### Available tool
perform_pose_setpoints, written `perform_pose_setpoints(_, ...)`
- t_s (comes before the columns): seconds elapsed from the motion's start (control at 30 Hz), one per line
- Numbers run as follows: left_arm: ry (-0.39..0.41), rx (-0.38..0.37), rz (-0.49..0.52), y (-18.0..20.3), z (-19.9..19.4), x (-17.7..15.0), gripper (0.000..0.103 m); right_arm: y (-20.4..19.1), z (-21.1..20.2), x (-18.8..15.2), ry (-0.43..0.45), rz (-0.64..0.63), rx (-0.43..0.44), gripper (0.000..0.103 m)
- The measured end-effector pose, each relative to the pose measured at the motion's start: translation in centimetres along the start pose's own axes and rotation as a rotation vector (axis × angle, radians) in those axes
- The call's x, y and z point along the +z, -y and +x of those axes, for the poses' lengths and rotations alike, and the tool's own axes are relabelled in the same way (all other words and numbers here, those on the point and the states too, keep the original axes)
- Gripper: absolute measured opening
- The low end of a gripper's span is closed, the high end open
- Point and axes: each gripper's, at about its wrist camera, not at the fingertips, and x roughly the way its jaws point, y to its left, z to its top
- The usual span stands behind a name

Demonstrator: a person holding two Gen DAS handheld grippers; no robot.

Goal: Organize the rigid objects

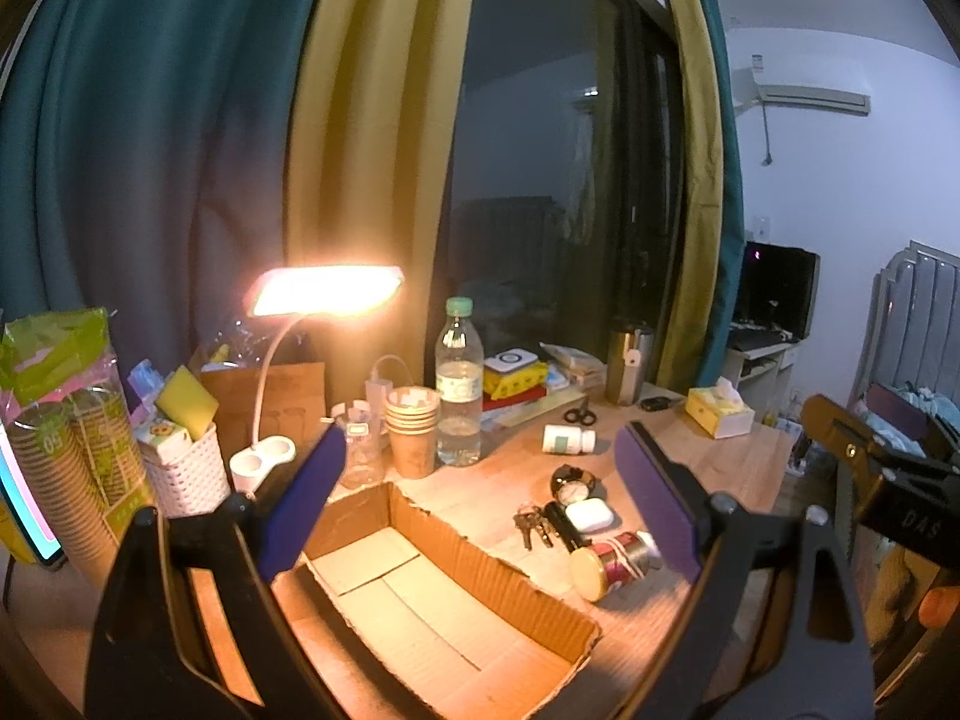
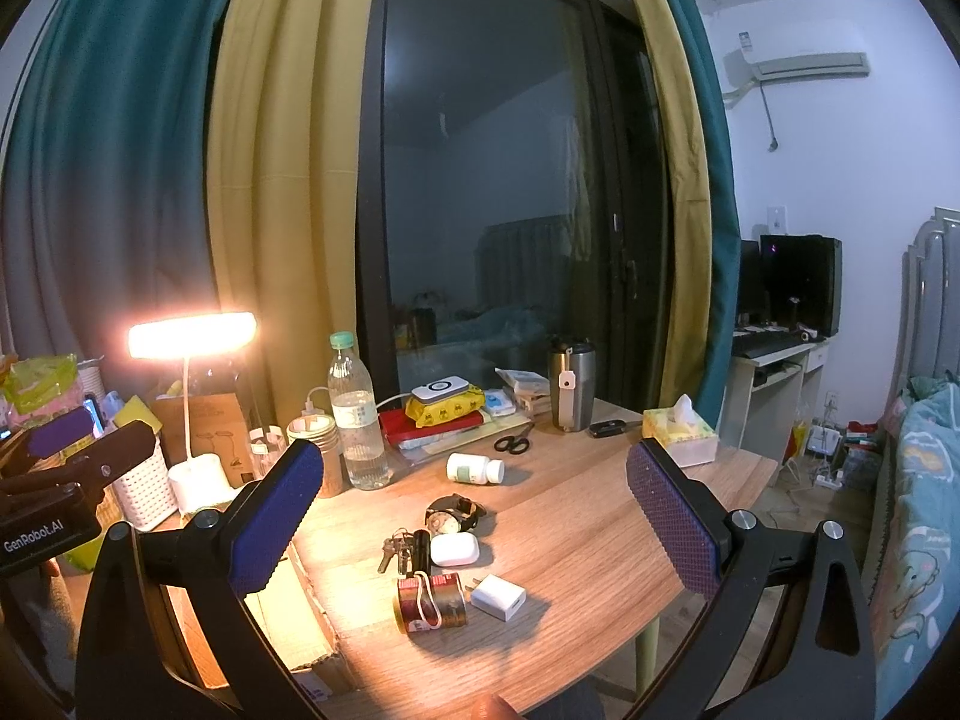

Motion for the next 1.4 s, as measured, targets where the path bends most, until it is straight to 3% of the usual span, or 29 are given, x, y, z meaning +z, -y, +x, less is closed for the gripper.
perform_pose_setpoints(1.07, -0.006, 0.005, -0.01, -0.3, -0.2, 0.1, 0.091, -1.0, 0.5, -1.2, -0.011, -0.002, 0.01, 0.103)
perform_pose_setpoints(1.4, -0.054, 0.055, -0.034, -1.2, 1.2, -1.0, 0.091, -0.5, 1.9, -1.8, -0.056, 0.001, 0.024, 0.103)
